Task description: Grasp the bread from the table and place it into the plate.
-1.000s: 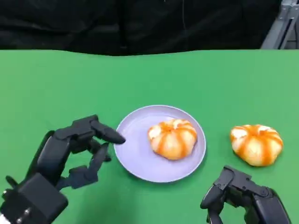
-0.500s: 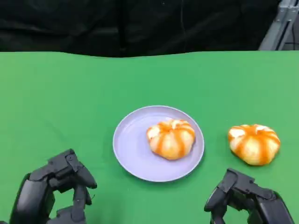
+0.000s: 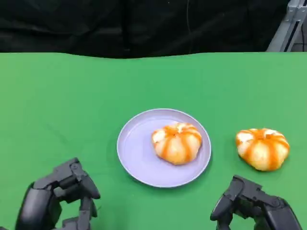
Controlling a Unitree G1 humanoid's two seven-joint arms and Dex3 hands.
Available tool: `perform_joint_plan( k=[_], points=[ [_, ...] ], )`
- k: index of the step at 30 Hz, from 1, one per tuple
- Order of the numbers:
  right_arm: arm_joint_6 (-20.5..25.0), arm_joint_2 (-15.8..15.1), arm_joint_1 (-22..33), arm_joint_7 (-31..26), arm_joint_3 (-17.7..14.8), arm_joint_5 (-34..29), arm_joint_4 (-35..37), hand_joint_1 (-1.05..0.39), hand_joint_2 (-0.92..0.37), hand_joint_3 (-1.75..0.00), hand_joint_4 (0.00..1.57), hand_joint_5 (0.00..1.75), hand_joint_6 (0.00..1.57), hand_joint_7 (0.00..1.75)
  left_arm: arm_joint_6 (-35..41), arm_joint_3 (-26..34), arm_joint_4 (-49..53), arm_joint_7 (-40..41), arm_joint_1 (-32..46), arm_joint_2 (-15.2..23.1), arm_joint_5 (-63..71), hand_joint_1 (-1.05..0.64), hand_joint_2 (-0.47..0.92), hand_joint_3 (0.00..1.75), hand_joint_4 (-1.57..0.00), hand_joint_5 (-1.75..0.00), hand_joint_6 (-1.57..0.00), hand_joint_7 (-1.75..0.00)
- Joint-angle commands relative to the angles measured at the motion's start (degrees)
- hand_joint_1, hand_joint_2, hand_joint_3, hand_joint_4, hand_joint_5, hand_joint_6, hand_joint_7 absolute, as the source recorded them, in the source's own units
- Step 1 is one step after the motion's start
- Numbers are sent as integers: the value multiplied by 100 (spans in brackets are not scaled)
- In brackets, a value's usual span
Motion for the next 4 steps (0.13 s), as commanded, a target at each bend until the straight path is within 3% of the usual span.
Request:
perform_joint_plan(
  k=[1,4],
  points=[
    [-20,-85,49,43,-85,91,-88,2,-32,-143,66,174,66,154,-195,-7,41,-20,21,20,68,-8,29,153,-87,-174,-81,-159],
    [-54,-98,32,60,-123,99,-70,1,-33,-140,66,175,66,154,-126,-54,-24,-69,32,-9,-41,-7,30,152,-86,-173,-80,-158]
  ],
)
